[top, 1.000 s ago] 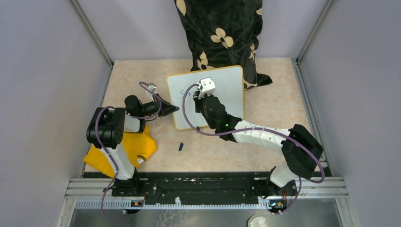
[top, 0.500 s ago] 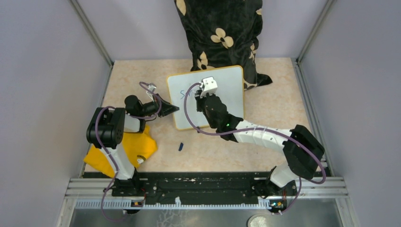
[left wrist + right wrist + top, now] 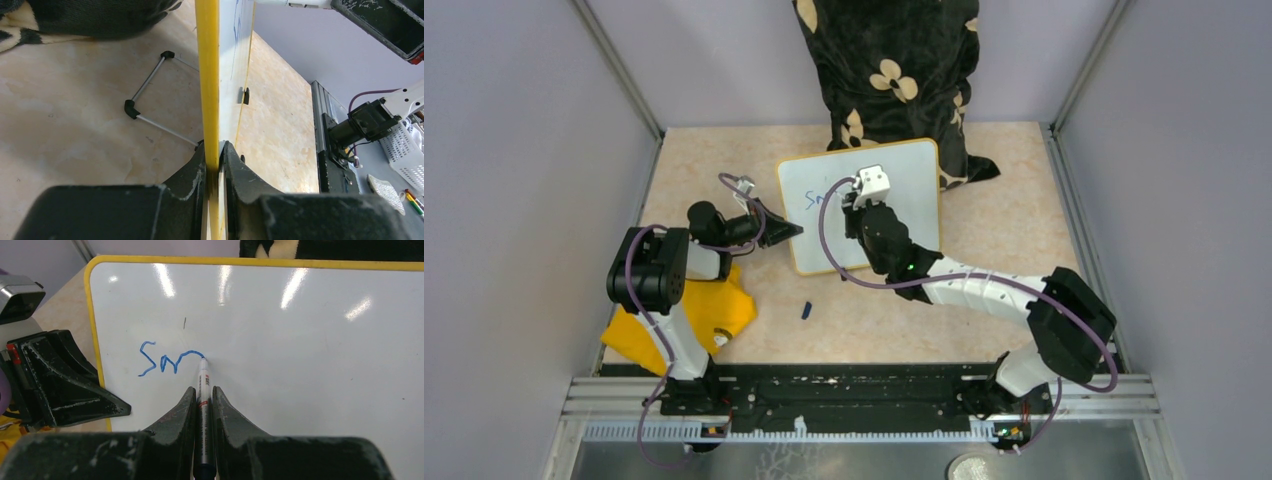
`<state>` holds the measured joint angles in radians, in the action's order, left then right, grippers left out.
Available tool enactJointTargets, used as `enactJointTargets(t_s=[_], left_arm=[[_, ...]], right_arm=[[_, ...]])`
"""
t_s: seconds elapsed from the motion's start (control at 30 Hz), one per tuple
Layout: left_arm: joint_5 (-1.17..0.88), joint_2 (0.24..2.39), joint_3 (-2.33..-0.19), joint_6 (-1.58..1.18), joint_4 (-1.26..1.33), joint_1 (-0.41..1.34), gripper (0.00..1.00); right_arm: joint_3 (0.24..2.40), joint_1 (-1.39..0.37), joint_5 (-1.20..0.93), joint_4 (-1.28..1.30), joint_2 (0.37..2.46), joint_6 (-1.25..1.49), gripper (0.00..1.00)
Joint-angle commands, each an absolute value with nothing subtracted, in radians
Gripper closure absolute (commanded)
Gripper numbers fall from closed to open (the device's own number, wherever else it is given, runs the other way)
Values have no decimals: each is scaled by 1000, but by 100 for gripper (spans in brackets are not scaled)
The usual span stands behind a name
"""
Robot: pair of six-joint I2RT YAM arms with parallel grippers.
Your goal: Write a sentence on the whiteboard
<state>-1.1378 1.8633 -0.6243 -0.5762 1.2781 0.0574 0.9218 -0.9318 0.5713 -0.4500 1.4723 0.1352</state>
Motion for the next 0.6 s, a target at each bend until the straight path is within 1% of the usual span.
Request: enactJointTargets(t_s=[0.0,0.57], left_arm=[[-1134,1885,-627,-531,1291,61,100],[-1133,1882,-627,-532,1290,61,100]], right_arm=[[897,-914,562,-434,1437,146,100],[876,-914,534,-399,1362,162,100]])
